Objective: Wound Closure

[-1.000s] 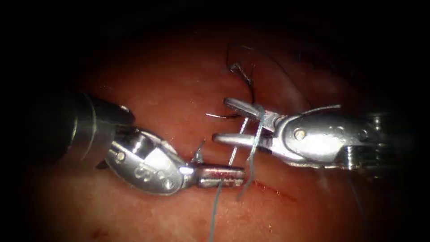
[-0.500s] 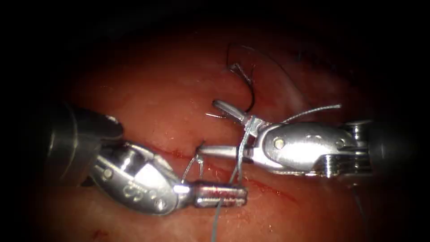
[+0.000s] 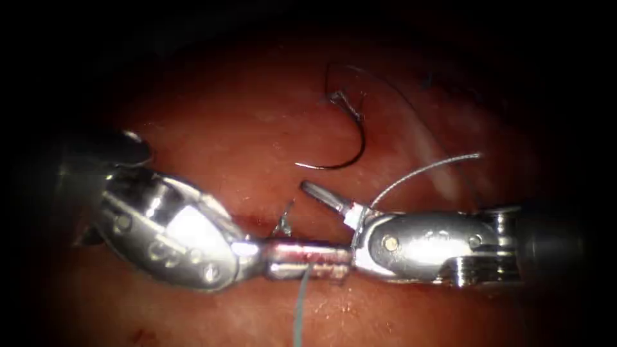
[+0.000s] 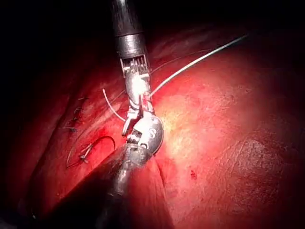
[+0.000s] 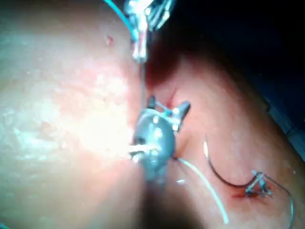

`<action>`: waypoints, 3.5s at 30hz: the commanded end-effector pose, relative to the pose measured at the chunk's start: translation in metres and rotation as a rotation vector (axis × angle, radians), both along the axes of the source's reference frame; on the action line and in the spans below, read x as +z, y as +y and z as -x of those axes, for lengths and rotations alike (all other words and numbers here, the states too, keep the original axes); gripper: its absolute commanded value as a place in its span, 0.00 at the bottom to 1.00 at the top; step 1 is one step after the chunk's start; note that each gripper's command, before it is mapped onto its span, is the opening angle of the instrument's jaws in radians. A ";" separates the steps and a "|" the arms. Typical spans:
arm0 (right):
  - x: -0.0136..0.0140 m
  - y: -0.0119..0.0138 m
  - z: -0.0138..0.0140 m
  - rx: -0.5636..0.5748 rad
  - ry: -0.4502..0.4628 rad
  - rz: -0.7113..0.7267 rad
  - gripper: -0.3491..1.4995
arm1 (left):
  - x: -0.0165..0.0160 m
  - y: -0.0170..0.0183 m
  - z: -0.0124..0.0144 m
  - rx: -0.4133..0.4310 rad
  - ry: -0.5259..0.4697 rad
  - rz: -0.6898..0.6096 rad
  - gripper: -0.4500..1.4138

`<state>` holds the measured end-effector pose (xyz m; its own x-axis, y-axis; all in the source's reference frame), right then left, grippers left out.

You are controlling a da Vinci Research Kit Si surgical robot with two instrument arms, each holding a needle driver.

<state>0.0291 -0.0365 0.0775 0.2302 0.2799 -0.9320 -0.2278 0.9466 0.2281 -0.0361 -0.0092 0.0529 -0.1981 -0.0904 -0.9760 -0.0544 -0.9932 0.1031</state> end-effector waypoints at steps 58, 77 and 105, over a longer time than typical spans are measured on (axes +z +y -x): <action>0.0006 -0.0008 -0.0003 0.014 0.323 -0.111 0.51 | 0.0162 0.0051 0.0001 0.052 -0.048 -0.013 0.00; 0.0018 0.0003 0.0026 0.265 0.344 -0.243 0.48 | 0.0176 0.0005 -0.0015 0.068 -0.043 -0.002 0.00; 0.0025 0.0001 0.0073 0.518 0.089 -0.457 0.48 | 0.0115 -0.0028 0.0015 0.058 -0.054 -0.019 0.00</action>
